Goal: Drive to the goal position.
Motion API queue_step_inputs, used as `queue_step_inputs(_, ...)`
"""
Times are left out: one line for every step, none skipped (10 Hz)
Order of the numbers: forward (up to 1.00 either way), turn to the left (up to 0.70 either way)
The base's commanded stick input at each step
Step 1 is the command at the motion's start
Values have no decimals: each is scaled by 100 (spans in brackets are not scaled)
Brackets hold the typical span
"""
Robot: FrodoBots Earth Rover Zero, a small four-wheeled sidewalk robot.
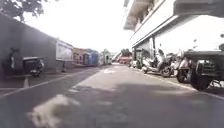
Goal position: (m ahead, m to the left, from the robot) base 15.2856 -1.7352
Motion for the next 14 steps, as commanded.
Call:
queue_step_inputs(70, 0)
queue_step_inputs(70, 0)
queue_step_inputs(70, 0)
queue_step_inputs(70, 0)
queue_step_inputs(70, 0)
queue_step_inputs(70, 0)
queue_step_inputs(70, 0)
queue_step_inputs(70, 0)
queue_step_inputs(70, 0)
queue_step_inputs(70, 0)
queue_step_inputs(70, 0)
queue_step_inputs(70, 0)
queue_step_inputs(70, 0)
queue_step_inputs(70, 0)
